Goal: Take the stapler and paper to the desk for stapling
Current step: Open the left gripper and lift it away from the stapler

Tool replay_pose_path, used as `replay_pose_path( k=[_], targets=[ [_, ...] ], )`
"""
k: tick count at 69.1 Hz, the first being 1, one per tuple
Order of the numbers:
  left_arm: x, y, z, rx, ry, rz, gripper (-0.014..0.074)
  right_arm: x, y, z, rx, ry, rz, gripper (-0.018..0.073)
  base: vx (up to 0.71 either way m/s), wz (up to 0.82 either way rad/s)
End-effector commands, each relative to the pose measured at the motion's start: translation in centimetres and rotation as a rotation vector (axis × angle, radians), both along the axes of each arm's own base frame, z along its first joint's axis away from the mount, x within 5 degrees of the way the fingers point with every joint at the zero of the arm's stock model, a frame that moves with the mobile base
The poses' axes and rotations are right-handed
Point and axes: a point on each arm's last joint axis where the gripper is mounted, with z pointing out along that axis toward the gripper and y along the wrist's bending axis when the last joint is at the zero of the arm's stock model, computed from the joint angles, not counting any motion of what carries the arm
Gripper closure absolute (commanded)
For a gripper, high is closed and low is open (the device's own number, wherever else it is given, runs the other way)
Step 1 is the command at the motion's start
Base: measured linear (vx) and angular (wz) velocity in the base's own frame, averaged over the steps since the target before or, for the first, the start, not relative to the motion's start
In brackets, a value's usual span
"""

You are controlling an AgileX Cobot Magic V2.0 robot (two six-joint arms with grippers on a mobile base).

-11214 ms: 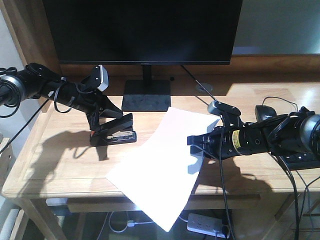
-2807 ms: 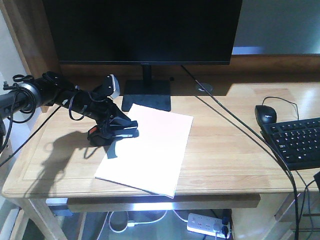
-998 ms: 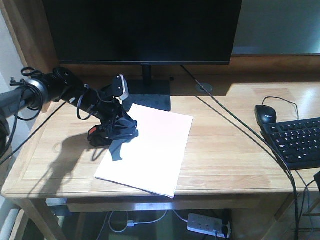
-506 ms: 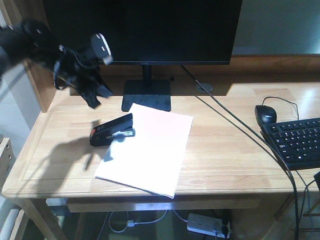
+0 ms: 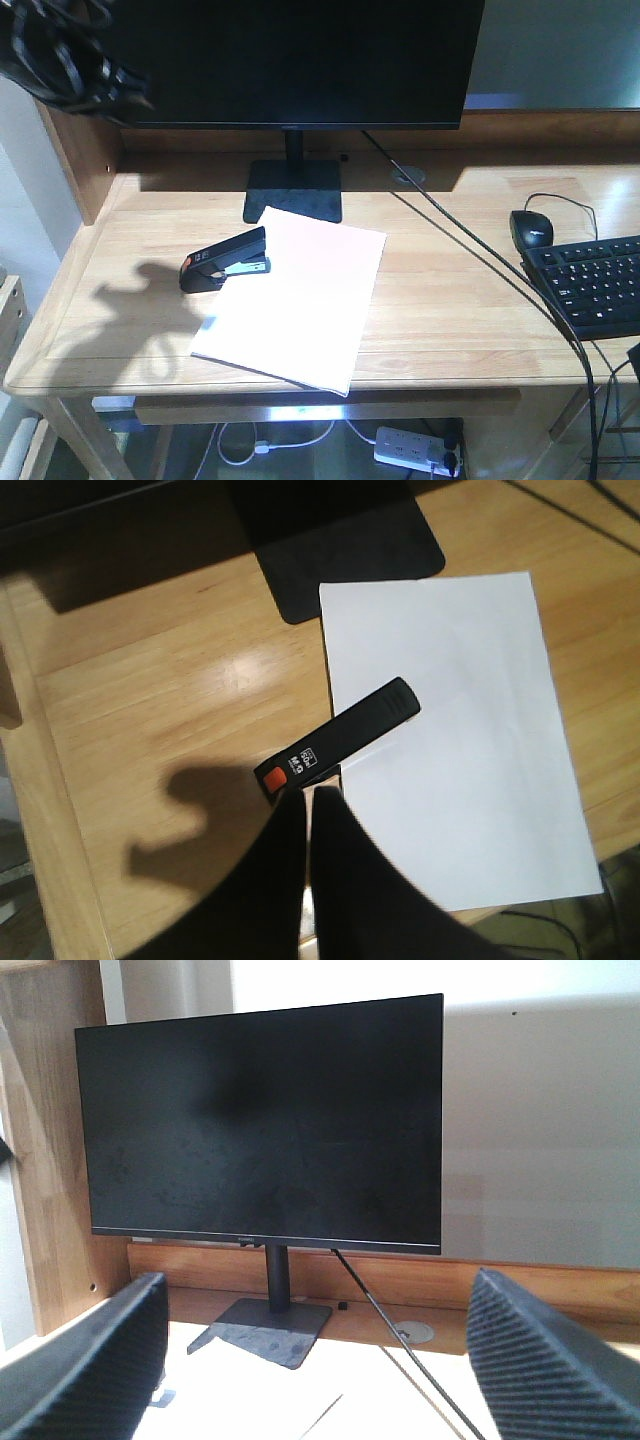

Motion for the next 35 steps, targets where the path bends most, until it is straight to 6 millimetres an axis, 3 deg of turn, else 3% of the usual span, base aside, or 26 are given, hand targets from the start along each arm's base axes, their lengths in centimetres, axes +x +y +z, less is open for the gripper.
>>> replay_pose_path(
  k=[1, 14, 21, 28, 35],
  targets=[
    [-3.5, 0.4, 5.3, -0.075, -0.162, 0.046, 0.0603, 0.0, -0.2, 0.9, -0.048, -0.038, -0.028, -0.001, 0.0, 0.0],
    [-9.6, 1.5, 11.3, -0.192, -0.381, 0.113, 0.0603, 0.0, -0.2, 0.9, -0.048, -0.038, -0.028, -0.001, 0.0, 0.0],
    [-13.1, 2.1, 13.2, -0.228, -0.508, 0.12, 0.0603, 0.0, -0.2, 0.9, -0.048, -0.038, -0.028, -0.001, 0.0, 0.0],
    [-15.9, 2.6, 12.7, -0.234, -0.569, 0.123, 0.0603, 0.0, -0.2, 0.9, -0.048, -0.038, -0.028, -0.001, 0.0, 0.0],
    [-18.4, 3.1, 10.6, -0.21, -0.619, 0.112, 0.0603, 0.0, -0.2, 0.9, -0.048, -0.038, -0.028, -0.001, 0.0, 0.0]
  ],
)
